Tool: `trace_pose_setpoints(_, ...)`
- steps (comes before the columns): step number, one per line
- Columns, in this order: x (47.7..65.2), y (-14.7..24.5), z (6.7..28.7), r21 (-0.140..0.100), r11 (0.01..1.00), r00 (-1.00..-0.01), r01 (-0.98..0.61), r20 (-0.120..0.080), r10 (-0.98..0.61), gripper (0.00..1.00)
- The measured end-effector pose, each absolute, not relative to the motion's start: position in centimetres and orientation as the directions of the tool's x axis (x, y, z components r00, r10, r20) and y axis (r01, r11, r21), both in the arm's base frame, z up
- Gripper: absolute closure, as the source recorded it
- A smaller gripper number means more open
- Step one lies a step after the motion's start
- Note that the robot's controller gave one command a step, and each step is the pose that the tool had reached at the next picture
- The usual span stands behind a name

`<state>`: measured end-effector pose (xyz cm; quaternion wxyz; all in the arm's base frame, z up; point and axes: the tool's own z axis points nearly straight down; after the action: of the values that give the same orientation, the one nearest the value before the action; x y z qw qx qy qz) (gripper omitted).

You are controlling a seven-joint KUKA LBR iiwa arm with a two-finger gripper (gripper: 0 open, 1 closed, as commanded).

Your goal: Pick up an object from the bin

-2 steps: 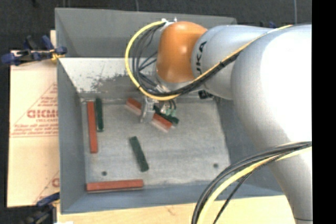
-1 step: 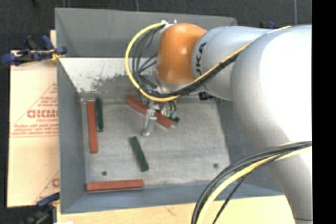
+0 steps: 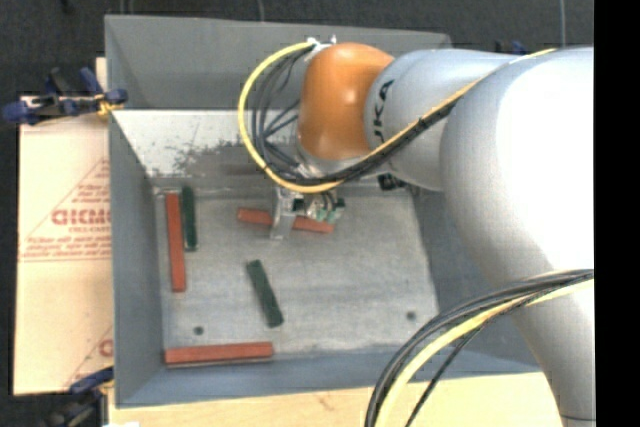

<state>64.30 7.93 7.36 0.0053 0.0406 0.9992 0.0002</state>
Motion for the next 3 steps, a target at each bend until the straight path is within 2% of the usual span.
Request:
trace_pose_setpoints(1,64.3,7.9,7.4,0.001,0.997,-0.997,0.081,-0.011,0.081,1.00)
trace_pose_setpoints(2,64.6,10.1,8.4,-0.001,0.998,-0.998,0.057,-0.007,0.057,1.00)
trace_pose_setpoints(3,64.1,9.5,14.1,0.000,0.998,-0.998,0.057,0.001,0.057,1.00)
